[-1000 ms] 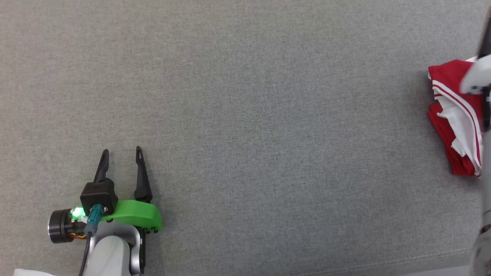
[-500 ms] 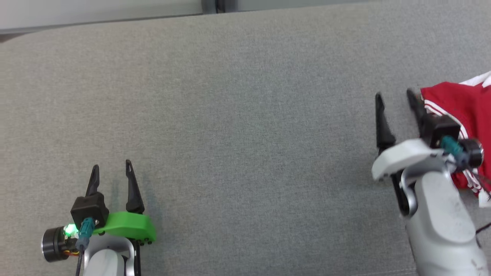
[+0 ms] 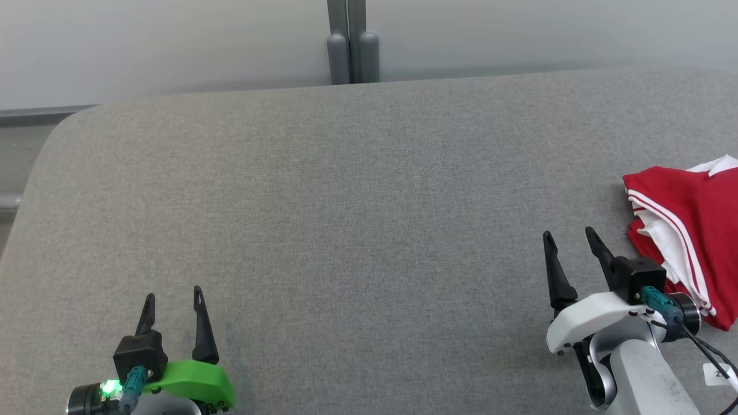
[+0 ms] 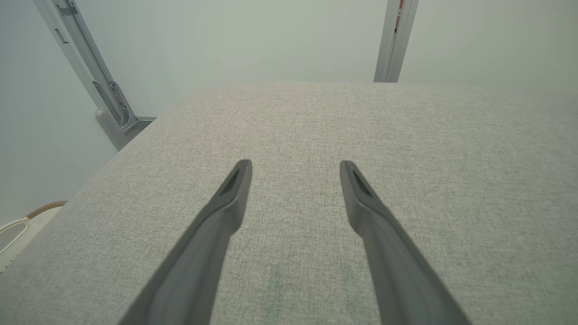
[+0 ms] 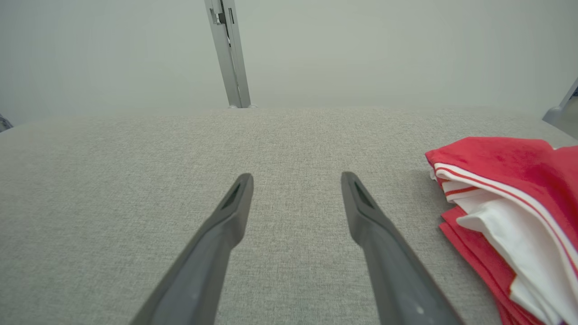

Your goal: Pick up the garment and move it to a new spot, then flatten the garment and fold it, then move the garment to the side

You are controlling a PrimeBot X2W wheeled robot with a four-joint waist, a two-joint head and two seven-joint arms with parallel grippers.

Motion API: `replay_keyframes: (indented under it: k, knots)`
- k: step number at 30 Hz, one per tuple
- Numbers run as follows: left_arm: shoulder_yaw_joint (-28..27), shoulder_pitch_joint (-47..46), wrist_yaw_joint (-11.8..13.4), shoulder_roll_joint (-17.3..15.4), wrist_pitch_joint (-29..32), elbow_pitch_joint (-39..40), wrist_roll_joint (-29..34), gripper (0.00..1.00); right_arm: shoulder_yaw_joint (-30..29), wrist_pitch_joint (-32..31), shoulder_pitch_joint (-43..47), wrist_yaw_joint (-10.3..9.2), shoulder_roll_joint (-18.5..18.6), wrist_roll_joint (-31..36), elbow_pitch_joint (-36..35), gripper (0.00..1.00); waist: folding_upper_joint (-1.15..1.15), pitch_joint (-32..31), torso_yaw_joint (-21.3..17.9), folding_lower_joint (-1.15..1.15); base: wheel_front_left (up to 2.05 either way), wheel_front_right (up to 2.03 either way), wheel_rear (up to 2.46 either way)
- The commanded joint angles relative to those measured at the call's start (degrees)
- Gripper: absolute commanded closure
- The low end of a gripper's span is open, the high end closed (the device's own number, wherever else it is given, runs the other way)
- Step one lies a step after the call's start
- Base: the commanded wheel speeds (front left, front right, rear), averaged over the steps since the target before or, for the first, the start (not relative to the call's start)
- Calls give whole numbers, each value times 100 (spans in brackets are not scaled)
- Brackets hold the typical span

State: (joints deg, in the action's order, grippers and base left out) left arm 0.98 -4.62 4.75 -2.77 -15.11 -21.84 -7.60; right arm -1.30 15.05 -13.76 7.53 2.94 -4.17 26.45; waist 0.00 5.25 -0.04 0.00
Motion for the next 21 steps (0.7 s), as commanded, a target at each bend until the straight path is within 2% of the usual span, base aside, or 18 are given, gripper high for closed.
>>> replay_keyframes:
  k: [1,6,7,12,21]
  knots:
    - [-20,108,-32,-27,-1,17,33,0,11,15,92,-9,5,-60,-54,0,0,-217,41,0,0,0,0]
    - [-9,206,-144,-26,-1,99,9,0,36,15,178,-9,4,-218,-88,0,0,-311,26,0,0,0,0]
    - [-6,223,-174,-26,-1,95,-10,100,47,15,172,-9,3,-222,-91,100,0,-316,22,0,0,0,0]
    - [-18,181,-167,30,38,-129,-67,100,6,-55,225,1,-41,-297,132,100,0,-306,26,0,0,0,0]
    - [-130,114,-295,24,318,-42,-1082,100,-85,-338,266,0,-36,-1324,-16,100,0,-321,25,0,0,0,0]
